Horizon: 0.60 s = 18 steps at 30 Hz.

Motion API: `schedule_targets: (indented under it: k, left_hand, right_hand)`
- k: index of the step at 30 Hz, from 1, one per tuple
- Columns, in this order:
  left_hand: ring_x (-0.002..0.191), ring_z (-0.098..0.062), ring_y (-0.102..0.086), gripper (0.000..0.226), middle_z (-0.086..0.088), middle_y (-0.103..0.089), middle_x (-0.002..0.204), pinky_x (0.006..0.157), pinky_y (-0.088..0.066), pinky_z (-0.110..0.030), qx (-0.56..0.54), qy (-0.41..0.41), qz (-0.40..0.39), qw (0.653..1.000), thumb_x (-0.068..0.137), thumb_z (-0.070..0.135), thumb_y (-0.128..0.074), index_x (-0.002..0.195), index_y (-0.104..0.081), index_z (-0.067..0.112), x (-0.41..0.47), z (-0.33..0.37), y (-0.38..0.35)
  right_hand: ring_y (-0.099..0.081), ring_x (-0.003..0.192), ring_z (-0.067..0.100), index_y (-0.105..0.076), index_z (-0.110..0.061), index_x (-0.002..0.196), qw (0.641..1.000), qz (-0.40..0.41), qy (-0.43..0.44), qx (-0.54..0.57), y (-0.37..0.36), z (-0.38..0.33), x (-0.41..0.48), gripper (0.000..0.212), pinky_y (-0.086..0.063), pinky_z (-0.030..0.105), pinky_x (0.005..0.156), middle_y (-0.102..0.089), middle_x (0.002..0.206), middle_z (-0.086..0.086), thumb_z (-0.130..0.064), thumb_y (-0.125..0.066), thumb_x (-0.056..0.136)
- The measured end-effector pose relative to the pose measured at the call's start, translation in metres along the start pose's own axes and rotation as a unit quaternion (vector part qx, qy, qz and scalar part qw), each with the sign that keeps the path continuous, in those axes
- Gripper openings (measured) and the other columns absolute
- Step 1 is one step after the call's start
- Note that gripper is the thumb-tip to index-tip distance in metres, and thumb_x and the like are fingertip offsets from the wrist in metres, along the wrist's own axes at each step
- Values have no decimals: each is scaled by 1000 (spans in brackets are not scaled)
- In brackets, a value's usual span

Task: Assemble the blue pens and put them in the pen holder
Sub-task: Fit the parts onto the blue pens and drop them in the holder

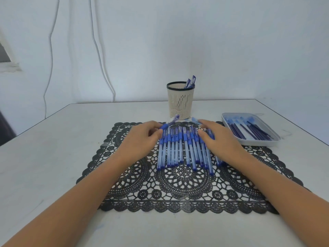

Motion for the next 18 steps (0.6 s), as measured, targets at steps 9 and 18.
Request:
schedule_targets:
  k: [9,18]
  left_hand:
    - [81,-10,-55,20,4,-62,92,73,-39,-21,-76,27,182,980,89,25,-56,106,-64,17,69,28,49]
    - [78,-14,-57,19,-2,-63,91,68,-48,-23,-171,32,254,952,87,19,-57,102,-64,9,184,58,47]
  right_hand:
    - [-26,138,14,-43,-17,138,987,-97,-25,-125,-13,19,6,42,-15,40,116,-38,146,-1,-32,-38,98]
    - [-22,138,8,-38,-23,140,987,-97,-27,-124,-16,26,8,44,-6,37,116,-32,148,-9,-34,-34,99]
Point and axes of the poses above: each hand's wrist, its own x-axis towards the middle knuckle, its own y-axis out of the back of the hand, z = x × y, the point moved 4 cm from there along x, towards the middle knuckle
